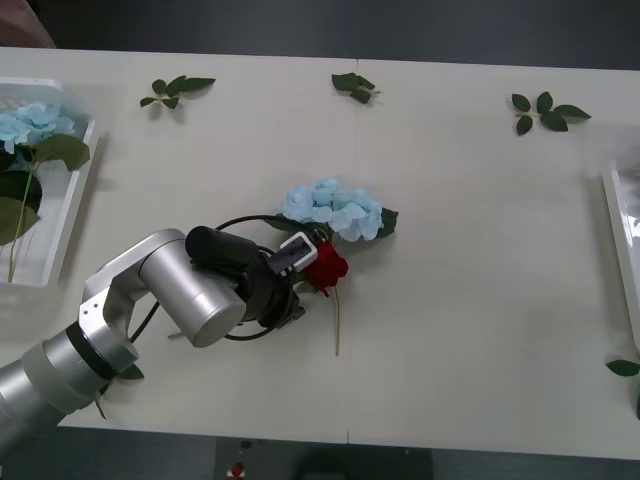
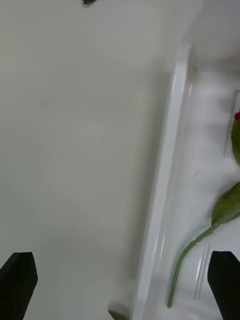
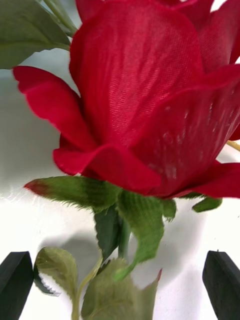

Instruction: Put the red flowers into the right box and the blue flowers into the left box

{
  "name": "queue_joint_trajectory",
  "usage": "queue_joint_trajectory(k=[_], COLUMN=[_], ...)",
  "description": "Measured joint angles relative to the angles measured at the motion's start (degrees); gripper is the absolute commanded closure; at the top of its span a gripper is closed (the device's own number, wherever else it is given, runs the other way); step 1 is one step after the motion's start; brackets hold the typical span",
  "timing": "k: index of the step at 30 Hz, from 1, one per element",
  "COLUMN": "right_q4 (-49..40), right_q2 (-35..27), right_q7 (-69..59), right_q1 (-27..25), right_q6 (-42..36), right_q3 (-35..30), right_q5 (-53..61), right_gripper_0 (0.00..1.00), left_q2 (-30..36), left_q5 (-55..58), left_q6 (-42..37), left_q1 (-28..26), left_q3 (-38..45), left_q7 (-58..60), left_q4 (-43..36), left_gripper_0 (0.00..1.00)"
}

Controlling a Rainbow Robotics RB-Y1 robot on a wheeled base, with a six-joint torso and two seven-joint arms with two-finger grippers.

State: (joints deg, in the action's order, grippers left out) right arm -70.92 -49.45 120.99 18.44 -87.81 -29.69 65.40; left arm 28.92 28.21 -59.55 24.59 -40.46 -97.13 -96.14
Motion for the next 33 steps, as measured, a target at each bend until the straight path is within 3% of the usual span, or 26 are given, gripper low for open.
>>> queue_joint_trajectory(k=[13,15,18,22,26,33], right_q4=[-9.45,-10.58,-11.36,-11.39,-11.39,-11.39], right_q2=[2.45,3.22,4.12,5.26,5.37,5.37], right_q7=[15.32,18.17,22.28,26.63,30.38,32.78], right_q1=[0.0,0.01,0.41,1.78,2.48,3.09], right_q6=[-6.85,-8.44,-11.36,-14.24,-15.99,-18.89], right_q3=[1.52,1.47,1.15,-0.39,-0.92,-0.92], right_q5=[9.99,10.7,11.37,12.35,13.63,15.44], right_gripper_0=[0.0,0.0,0.0,0.0,0.0,0.0], left_q2=[-0.24,-0.24,-0.24,-0.24,-0.24,-0.24], left_q5=[0.0,0.0,0.0,0.0,0.0,0.0], left_q6=[0.0,0.0,0.0,0.01,0.01,0.01], left_q1=[0.0,0.0,0.0,0.0,0.0,0.0], left_q3=[0.0,0.0,0.0,0.0,0.0,0.0], left_q7=[0.0,0.0,0.0,0.0,0.0,0.0], left_q4=[0.51,0.62,0.86,1.02,1.07,1.17], left_gripper_0=[0.12,0.22,0.65,0.92,1.0,1.0])
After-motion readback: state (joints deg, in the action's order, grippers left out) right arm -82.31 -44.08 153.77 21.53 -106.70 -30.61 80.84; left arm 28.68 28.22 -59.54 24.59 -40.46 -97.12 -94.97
